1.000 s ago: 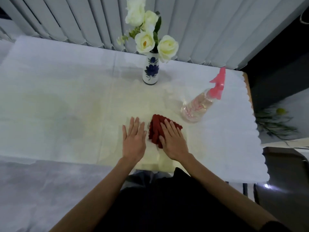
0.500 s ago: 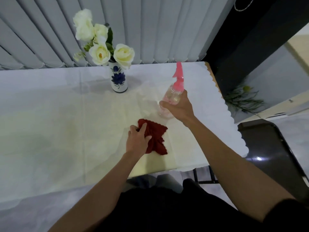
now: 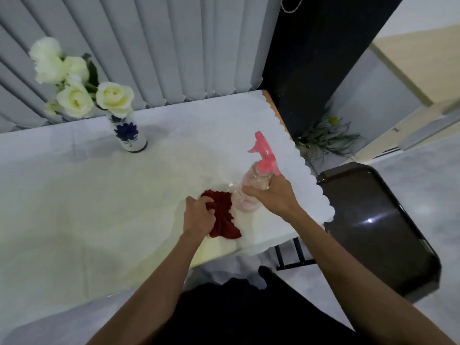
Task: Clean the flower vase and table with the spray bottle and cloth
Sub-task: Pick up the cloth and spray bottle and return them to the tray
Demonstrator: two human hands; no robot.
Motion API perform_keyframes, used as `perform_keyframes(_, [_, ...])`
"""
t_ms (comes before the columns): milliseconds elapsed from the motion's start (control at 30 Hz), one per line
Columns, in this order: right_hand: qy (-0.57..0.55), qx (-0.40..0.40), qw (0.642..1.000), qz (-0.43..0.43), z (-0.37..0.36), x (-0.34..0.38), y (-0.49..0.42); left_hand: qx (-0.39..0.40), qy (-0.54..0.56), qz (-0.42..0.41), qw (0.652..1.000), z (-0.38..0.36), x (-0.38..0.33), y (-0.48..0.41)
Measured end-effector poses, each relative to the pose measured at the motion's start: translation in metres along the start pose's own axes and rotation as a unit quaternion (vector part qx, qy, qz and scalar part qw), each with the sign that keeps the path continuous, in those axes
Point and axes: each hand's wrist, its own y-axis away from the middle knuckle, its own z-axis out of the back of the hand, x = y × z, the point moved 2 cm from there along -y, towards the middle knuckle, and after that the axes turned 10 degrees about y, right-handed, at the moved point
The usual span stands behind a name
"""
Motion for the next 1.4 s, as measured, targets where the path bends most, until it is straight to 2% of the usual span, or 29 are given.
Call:
perform_keyframes(100, [0.001,-0.030,0.999,-0.035,0.042,-0.049,0.028,0.004,0.007,-0.018,1.000,-0.031,-0.034,0.004])
perform_keyframes(600, [-0.040,-0.208,0.958,-0.194,0.213,-0.280,0.102,0.164,0.098,-0.131,0.973,-0.260,-0.281,0.050])
perform_keyframes(700, [-0.052,-0.220,0.951,-0.212,0.219,-0.303,0.105,0.178,0.077,-0.131,0.972,-0.290,-0.291,0.048])
perform_keyframes(833, [-0.093,-0.253,0.933,-0.238,0.222,-0.334,0.106,0.249,-0.001,-0.114,0.962,-0.328,-0.298,0.043])
perform_keyframes(933, [-0.118,-0.263,0.926,-0.245,0.223,-0.345,0.105,0.272,-0.049,-0.127,0.953,-0.338,-0.303,0.041])
perform_keyframes(1167, [-0.131,-0.261,0.924,-0.246,0.219,-0.346,0.111,0.267,-0.095,-0.177,0.942,-0.325,-0.302,0.058])
perform_keyframes(1400, [-0.157,-0.266,0.915,-0.261,0.211,-0.340,0.119,0.278,-0.077,-0.167,0.943,-0.287,-0.291,0.076])
